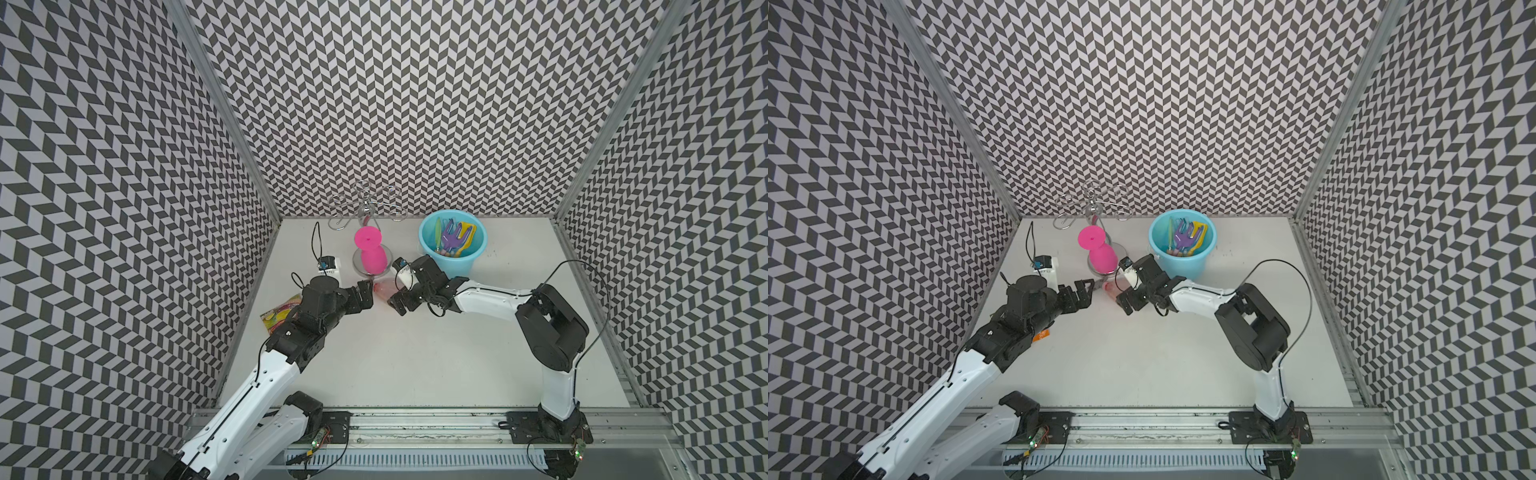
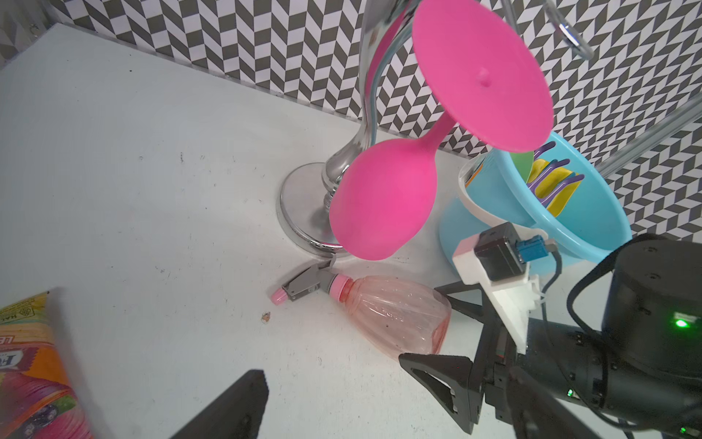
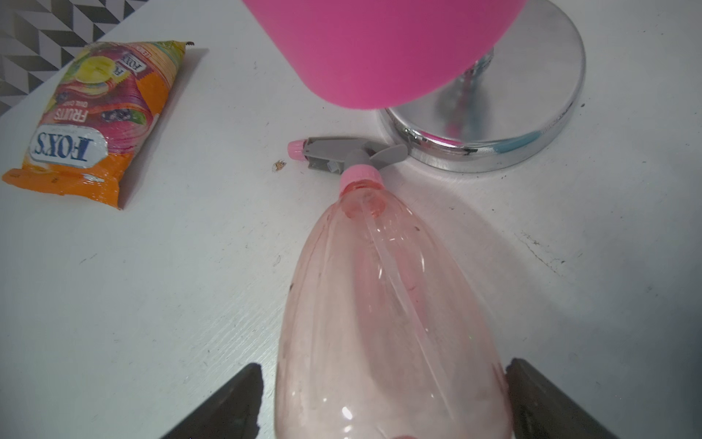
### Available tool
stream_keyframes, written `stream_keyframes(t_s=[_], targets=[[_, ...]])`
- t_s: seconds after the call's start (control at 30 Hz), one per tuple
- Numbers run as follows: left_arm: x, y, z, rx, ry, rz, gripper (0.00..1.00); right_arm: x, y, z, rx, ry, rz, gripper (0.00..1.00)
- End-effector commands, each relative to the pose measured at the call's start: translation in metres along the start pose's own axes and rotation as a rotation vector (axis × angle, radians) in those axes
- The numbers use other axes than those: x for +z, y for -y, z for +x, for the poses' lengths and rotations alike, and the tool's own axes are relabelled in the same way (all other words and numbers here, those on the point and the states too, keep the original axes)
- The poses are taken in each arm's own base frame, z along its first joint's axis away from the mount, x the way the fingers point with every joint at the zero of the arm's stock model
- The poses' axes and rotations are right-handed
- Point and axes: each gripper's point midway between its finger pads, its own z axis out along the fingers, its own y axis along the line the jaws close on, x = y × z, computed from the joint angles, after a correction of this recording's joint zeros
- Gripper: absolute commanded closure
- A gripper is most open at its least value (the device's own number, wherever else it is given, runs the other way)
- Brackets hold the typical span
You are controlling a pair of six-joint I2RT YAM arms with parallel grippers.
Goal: Organize the gardening tools
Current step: Adjust the gardening tool at the center of the board.
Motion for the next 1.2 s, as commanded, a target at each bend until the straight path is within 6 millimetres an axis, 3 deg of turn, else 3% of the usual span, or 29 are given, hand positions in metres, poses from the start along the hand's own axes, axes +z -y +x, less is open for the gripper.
stream_keyframes(t_s=[0.0, 0.2, 0.5, 0.83, 1.17], targets=[[-0.002, 0.001, -0.001, -0.012, 0.010, 0.015, 0.00, 0.006, 0.003, -0.016, -0.029, 0.042, 0.026, 0.00], [-0.001, 0.000, -0.002, -0.011, 0.011, 0.014, 0.00, 0.015, 0.001, -0.018, -0.039, 0.034, 0.008, 0.00], [-0.001, 0.000, -0.002, -0.016, 0.010, 0.013, 0.00, 0.016, -0.007, -0.008, -0.035, 0.014, -0.037, 0.13], [0.004, 0.003, 0.013, -0.024, -0.052, 0.043, 0.03, -0.016, -0.024, 0.012, -0.047, 0.016, -0.050, 0.17], [0.007, 0.017, 0.058, -0.041, -0.269, 0.151, 0.08, -0.054, -0.039, 0.049, -0.061, 0.021, 0.008, 0.16]])
